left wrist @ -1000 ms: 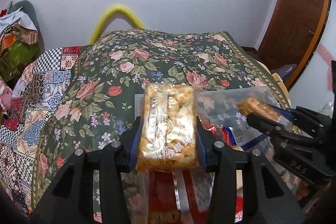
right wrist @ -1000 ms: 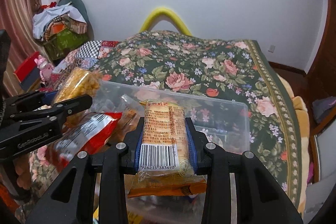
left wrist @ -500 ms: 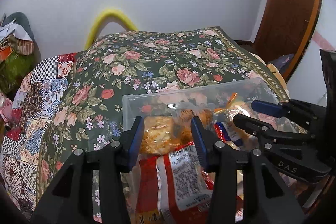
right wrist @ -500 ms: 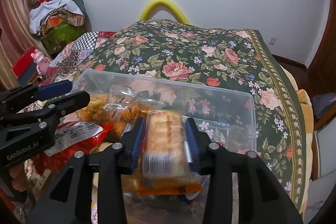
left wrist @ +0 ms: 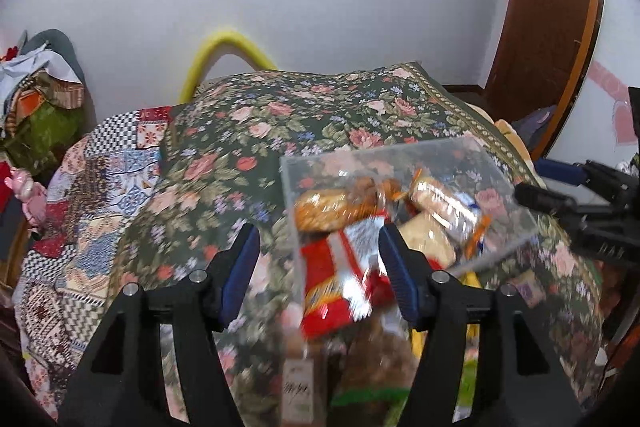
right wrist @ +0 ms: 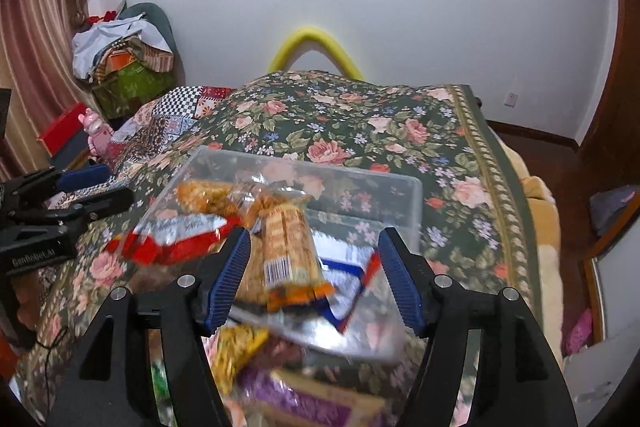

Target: Organize snacks

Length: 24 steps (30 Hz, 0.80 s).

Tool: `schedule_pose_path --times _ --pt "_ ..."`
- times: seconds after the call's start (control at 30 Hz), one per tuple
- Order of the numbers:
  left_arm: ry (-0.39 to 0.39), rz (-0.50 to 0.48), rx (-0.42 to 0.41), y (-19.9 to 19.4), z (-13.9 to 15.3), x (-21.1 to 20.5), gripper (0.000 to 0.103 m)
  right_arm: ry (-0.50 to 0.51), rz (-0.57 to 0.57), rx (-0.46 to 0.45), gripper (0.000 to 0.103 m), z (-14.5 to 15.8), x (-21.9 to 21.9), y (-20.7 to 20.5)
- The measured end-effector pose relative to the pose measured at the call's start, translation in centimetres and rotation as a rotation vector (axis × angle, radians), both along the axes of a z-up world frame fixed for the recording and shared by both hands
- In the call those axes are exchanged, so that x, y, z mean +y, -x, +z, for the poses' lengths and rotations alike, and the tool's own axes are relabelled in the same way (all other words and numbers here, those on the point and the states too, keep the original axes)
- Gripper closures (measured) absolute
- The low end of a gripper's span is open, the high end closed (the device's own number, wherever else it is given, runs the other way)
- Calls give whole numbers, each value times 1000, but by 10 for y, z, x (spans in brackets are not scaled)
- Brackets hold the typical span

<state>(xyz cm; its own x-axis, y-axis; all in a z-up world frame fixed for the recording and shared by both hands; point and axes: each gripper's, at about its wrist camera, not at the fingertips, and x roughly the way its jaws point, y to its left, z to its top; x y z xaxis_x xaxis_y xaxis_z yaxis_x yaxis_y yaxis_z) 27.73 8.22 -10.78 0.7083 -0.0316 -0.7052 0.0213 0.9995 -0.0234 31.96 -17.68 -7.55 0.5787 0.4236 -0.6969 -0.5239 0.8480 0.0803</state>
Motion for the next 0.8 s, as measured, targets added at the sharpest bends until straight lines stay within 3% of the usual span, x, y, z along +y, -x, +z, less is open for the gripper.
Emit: schedule_pose_path --times 0.3,0.63,0.8 --pt "11 41 57 47 -19 19 40 38 0 26 33 -16 -36 34" --pt "53 83 229 58 -86 33 40 87 35 203 29 -78 -32 31" --pt "64 66 270 52 -108 30 40 88 61 241 28 -91 -21 22"
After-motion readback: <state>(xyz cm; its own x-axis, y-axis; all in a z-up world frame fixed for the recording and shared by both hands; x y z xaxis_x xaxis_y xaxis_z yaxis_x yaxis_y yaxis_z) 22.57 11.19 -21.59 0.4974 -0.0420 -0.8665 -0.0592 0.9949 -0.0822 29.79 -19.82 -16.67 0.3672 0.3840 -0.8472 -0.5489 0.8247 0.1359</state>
